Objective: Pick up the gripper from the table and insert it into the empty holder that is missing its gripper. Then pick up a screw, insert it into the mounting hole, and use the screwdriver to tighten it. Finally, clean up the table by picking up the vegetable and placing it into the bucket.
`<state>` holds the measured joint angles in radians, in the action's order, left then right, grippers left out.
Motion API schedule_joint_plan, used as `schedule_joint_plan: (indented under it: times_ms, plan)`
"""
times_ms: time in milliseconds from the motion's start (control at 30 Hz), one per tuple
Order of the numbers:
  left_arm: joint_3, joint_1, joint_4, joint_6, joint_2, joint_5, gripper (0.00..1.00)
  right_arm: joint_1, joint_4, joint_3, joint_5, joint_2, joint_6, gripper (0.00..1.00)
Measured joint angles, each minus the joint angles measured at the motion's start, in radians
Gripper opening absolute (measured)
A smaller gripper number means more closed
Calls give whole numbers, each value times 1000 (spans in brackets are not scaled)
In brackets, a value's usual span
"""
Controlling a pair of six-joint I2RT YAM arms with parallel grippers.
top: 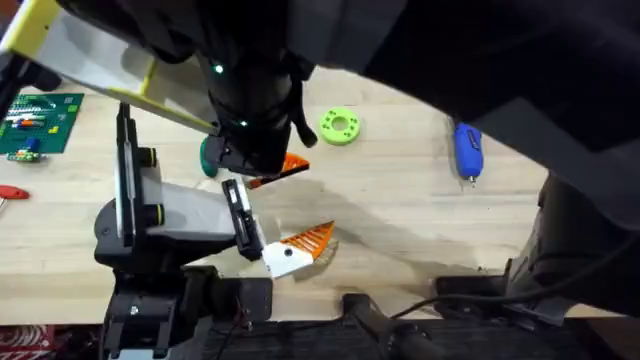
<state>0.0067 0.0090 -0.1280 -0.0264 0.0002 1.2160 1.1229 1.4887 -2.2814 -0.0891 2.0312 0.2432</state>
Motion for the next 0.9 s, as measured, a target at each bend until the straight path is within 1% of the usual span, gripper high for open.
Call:
schedule_joint_plan:
  times_ms: [900]
  plan:
    - [0, 0, 0, 0, 0, 0, 986, 0, -3, 0, 31, 0, -3, 11]
